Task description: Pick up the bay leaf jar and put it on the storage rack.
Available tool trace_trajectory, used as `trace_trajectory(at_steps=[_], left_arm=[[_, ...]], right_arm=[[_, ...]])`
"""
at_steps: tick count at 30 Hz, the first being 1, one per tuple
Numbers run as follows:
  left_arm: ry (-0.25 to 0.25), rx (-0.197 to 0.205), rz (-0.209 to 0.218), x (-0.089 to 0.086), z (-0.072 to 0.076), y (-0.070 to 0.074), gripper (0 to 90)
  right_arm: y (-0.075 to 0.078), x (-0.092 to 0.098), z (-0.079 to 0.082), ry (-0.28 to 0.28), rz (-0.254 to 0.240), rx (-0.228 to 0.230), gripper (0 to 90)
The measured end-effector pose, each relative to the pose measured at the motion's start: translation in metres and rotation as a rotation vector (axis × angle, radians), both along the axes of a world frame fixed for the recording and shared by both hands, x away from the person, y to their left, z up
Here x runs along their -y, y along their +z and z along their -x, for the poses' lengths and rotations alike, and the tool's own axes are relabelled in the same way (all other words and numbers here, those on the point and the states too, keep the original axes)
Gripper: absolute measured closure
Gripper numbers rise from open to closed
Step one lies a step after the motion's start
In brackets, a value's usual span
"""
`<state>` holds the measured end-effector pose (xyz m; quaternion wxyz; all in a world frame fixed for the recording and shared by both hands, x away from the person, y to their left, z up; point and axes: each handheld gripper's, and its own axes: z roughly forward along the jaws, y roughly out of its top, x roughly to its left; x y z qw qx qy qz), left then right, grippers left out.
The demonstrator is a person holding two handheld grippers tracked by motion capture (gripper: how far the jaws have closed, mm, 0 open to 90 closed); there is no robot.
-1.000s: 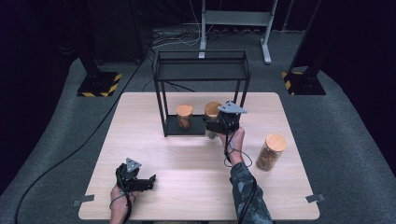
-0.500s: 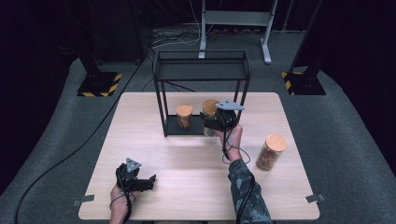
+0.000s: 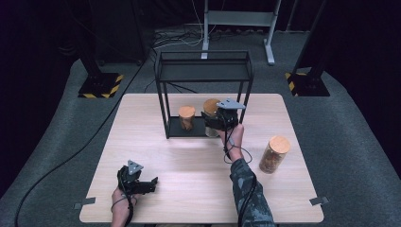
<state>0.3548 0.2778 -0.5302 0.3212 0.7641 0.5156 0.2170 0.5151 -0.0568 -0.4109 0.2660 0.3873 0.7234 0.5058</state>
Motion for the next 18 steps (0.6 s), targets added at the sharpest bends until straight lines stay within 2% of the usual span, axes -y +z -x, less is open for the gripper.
trace_trajectory(at_steps=[18], left_arm=[[-0.002,-0.003,0.002,-0.0003,-0.0002,0.0000,1.0]], right_arm=[[0.0028,-0.0069,-0.0097,0.008,0.002,-0.010,24.1]])
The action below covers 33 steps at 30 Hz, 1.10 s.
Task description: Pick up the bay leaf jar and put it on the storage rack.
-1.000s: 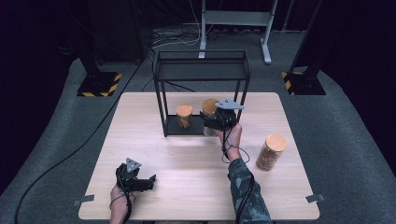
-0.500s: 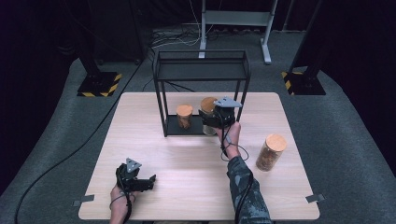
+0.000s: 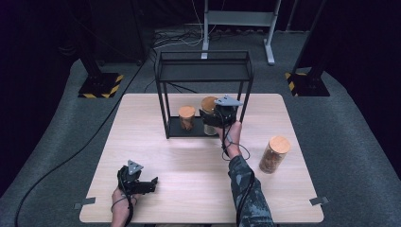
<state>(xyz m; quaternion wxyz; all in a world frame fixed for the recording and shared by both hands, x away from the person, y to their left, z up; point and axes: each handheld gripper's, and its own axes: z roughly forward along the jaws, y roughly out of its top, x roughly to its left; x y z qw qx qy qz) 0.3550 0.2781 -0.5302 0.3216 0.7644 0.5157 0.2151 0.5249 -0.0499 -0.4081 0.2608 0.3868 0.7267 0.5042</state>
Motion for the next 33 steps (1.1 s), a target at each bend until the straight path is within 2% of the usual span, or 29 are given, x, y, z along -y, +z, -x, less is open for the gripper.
trace_trajectory(at_steps=[18,33], left_arm=[[-0.001,0.001,0.001,0.000,0.000,0.000,1.2],[-0.004,0.001,0.002,0.000,0.000,0.000,1.2]], right_arm=[[0.002,-0.003,-0.009,0.003,-0.001,0.001,24.1],[-0.002,-0.003,-0.018,-0.009,-0.032,-0.006,24.1]])
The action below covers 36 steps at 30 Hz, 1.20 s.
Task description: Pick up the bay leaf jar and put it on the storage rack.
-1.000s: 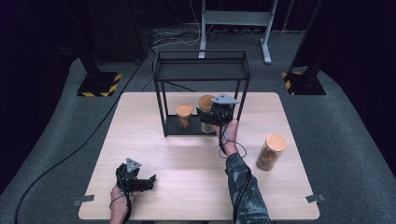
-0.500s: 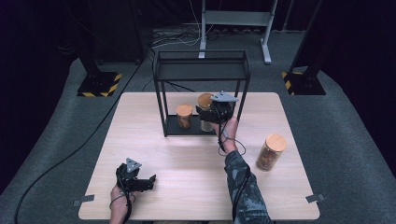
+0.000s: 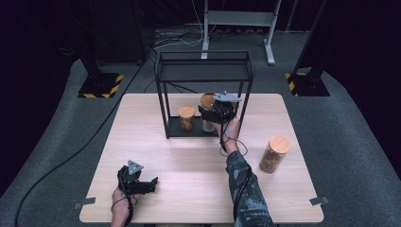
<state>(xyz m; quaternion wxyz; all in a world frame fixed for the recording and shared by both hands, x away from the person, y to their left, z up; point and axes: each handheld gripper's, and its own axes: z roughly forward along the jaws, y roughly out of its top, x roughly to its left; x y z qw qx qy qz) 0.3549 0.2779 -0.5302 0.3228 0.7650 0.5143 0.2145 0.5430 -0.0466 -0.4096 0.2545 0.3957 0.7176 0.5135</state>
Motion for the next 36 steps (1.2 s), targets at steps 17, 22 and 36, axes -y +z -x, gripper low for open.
trace_trajectory(at_steps=[17,22,36], left_arm=[[-0.001,0.000,0.001,0.000,0.000,0.000,1.4],[-0.002,0.000,0.000,0.000,0.000,0.000,1.4],[-0.006,0.000,-0.002,0.000,0.000,0.000,1.5]], right_arm=[[-0.004,-0.004,-0.010,-0.009,0.004,-0.003,24.2],[-0.006,-0.006,-0.012,-0.018,0.011,-0.006,24.1],[-0.013,-0.015,-0.020,-0.028,0.026,-0.014,24.1]])
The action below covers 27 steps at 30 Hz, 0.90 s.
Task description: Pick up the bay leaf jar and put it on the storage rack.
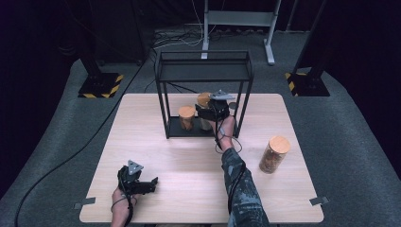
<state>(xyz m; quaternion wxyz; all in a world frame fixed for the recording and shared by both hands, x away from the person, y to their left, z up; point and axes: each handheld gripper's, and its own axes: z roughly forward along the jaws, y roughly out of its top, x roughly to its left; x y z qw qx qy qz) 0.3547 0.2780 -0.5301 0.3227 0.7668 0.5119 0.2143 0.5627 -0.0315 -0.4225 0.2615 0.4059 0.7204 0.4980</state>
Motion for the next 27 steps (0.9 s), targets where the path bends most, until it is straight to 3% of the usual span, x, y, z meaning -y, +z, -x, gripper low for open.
trace_trajectory(at_steps=[27], left_arm=[[-0.002,0.000,0.000,0.000,0.000,0.000,1.7]], right_arm=[[-0.016,-0.005,-0.014,-0.037,-0.011,-0.021,24.1]])
